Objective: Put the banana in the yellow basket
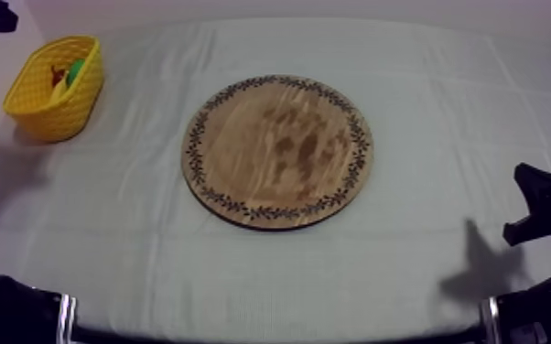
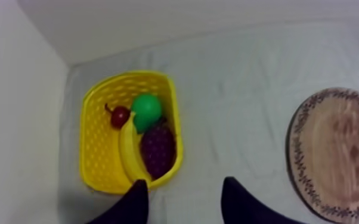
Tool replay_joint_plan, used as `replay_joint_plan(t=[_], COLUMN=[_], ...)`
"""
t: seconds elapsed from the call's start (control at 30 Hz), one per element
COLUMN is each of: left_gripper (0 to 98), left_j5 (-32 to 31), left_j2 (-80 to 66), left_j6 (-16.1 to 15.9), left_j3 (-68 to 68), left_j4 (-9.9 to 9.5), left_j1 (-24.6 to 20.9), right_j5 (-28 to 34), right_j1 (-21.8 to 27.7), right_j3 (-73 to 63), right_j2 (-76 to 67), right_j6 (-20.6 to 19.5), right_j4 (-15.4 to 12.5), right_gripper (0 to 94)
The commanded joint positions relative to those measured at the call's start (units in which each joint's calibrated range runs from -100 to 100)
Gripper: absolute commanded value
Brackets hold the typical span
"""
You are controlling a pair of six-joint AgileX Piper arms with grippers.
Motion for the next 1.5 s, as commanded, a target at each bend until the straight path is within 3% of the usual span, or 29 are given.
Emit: replay_joint_plan(t=[0.0, 0.27, 0.6, 1.03, 1.47], left_gripper=[38.2, 13.7, 2.4, 0.1, 0.0], left_j5=[-1.02, -10.41, -24.08, -31.77, -39.49], left_j2=[-7.5, -20.74, -35.31, -52.43, -60.47], left_j6=[0.61, 1.5, 3.47, 5.92, 7.75], left_j3=[4.29, 20.7, 40.53, 60.92, 74.41], left_j4=[0.17, 1.44, 2.26, 2.76, 2.26], left_j1=[0.66, 1.03, 0.28, -0.05, -0.1], right_j5=[0.0, 0.0, 0.0, 0.0, 0.0], right_j1=[0.0, 0.0, 0.0, 0.0, 0.0], right_j3=[-0.03, -0.03, -0.03, -0.03, -0.03], right_j2=[0.0, 0.0, 0.0, 0.0, 0.0], right_j6=[-0.04, -0.04, -0.04, -0.04, -0.04], right_j4=[0.01, 0.01, 0.01, 0.01, 0.01], right_gripper=[0.3, 0.3, 0.3, 0.3, 0.3])
